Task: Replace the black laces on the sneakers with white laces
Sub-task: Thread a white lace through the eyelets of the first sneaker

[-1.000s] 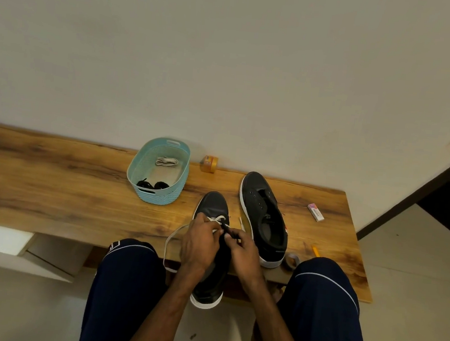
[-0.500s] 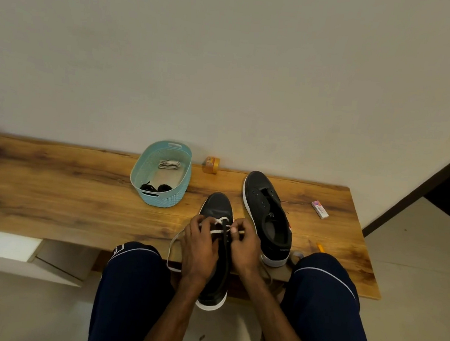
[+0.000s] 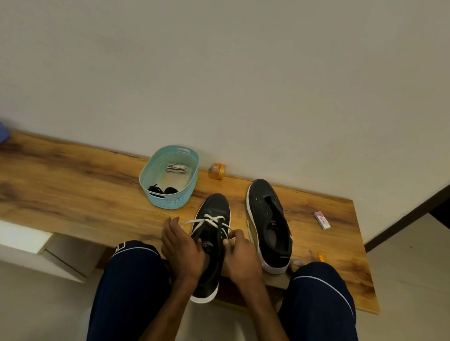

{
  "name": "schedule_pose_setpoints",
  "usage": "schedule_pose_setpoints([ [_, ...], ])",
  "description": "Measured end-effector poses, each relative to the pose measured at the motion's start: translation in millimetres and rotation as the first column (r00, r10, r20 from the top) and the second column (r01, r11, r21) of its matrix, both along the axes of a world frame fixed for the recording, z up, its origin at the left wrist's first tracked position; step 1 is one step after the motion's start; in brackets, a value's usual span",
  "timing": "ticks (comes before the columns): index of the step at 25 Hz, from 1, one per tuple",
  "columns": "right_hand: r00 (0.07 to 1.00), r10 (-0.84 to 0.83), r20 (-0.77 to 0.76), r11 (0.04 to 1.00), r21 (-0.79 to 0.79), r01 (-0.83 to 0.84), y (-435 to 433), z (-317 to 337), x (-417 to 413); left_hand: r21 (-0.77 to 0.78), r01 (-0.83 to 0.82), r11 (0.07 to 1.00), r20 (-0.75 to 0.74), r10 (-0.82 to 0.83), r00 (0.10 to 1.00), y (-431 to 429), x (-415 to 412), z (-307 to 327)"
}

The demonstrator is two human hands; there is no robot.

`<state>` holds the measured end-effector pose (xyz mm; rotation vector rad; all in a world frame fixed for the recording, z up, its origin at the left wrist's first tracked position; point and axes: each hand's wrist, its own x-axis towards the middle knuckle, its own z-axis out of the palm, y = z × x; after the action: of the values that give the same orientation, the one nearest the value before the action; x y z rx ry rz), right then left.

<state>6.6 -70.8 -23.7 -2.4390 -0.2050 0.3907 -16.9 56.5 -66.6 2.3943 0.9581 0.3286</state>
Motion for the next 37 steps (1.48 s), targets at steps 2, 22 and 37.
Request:
schedule_pose_setpoints([
  [2, 1.000, 0.013, 0.026, 0.991, -0.136, -0.010, 12, 0, -3, -0.025, -0.009, 1.000, -0.025, 0.008, 1.000, -1, -5, -5],
  [22, 0.982, 0.171, -0.081, 0.979, 0.122, -0.160, 6, 6, 1, -0.069, -0.007, 0.998, -0.081, 0.001, 0.997, -6, -2, -10],
  [37, 0.966, 0.127, 0.223, 0.980, -0.180, -0.087, 16, -14, 20, 0.022, 0.109, 0.994, 0.032, -0.109, 0.994, -4, -1, 7],
])
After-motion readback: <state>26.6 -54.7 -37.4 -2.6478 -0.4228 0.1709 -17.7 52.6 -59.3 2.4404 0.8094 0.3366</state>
